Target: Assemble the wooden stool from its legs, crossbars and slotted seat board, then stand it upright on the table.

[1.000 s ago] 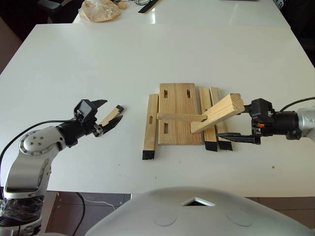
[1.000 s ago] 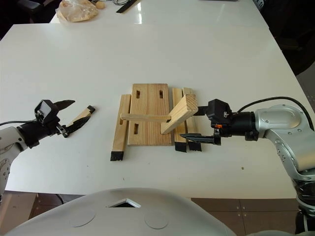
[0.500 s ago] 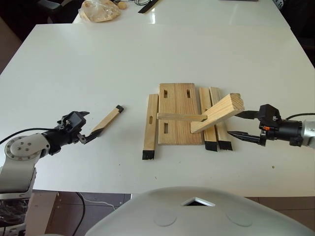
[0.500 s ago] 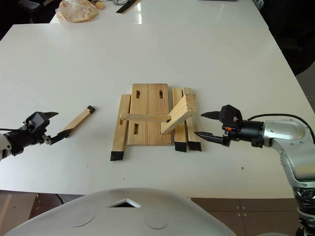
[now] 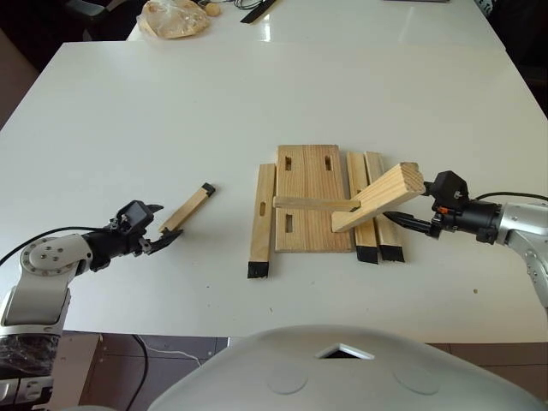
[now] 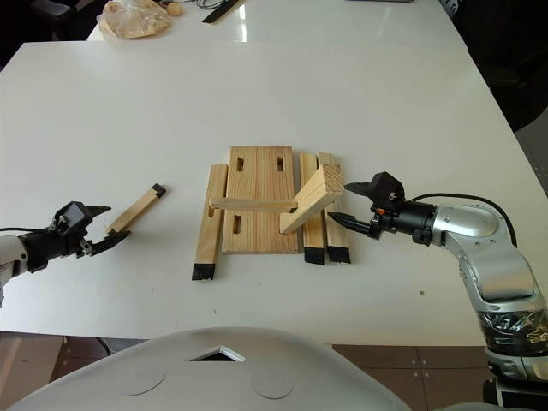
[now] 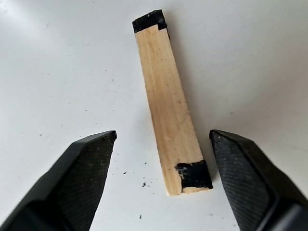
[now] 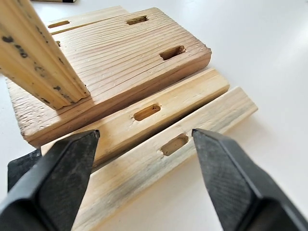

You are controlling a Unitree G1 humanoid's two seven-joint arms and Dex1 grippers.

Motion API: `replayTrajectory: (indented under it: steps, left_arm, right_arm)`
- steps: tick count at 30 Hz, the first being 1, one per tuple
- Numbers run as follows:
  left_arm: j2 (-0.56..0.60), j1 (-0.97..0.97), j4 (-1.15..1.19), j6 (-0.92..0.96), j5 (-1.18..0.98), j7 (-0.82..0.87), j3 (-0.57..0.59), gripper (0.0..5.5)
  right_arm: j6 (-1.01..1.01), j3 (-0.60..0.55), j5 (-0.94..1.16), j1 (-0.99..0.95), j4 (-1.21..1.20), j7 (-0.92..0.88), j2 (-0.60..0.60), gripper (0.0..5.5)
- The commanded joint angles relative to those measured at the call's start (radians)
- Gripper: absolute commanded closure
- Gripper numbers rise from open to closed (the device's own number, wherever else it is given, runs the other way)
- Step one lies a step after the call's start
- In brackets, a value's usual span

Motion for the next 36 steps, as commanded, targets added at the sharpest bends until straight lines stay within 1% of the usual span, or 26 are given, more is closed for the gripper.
replayTrajectory:
  steps: [1,8,10,18,20,21,25,29,33,35,36]
  left_arm:
    - [0.006,0.014,0.063,0.004,0.042,0.007,-0.027,2.69]
    - [0.007,0.023,0.071,-0.007,0.03,-0.013,-0.04,3.89]
    - [0.006,0.022,0.069,-0.005,0.026,-0.015,-0.042,4.12]
    - [0.0,0.013,0.056,-0.01,-0.008,-0.033,-0.036,4.14]
    - [-0.007,0.012,0.022,0.029,-0.046,-0.039,-0.023,4.14]
    - [-0.006,0.007,0.01,0.049,-0.057,-0.045,-0.026,3.85]
    - [-0.012,-0.002,-0.029,0.116,-0.08,-0.04,-0.032,3.22]
    - [-0.004,-0.003,-0.032,0.136,-0.092,-0.044,-0.012,2.62]
    - [0.006,-0.019,-0.073,0.179,-0.142,-0.036,0.058,1.94]
    - [0.015,-0.053,-0.097,0.221,-0.179,-0.025,0.104,1.66]
    - [0.019,-0.074,-0.112,0.25,-0.204,-0.025,0.125,1.66]
  right_arm:
    - [-0.011,0.004,-0.018,-0.017,0.006,-0.01,0.002,1.94]
    - [-0.009,-0.002,-0.024,-0.014,-0.001,-0.016,0.007,1.94]
    - [-0.009,-0.001,-0.025,-0.014,-0.001,-0.018,0.008,1.94]
    - [-0.01,0.003,-0.031,-0.013,-0.001,-0.022,0.009,1.94]
    - [-0.011,0.004,-0.032,-0.014,0.001,-0.022,0.008,1.94]
    - [-0.012,0.003,-0.032,-0.014,0.002,-0.022,0.008,1.94]
    - [-0.013,0.005,-0.035,-0.017,0.004,-0.022,0.007,1.94]
    - [-0.013,0.006,-0.037,-0.019,0.006,-0.022,0.008,1.94]
    - [-0.014,0.002,-0.036,-0.01,0.002,-0.023,0.007,1.94]
    - [-0.014,-0.002,-0.035,-0.004,0.0,-0.024,0.006,1.94]
    - [-0.014,-0.005,-0.035,0.0,-0.002,-0.026,0.006,1.94]
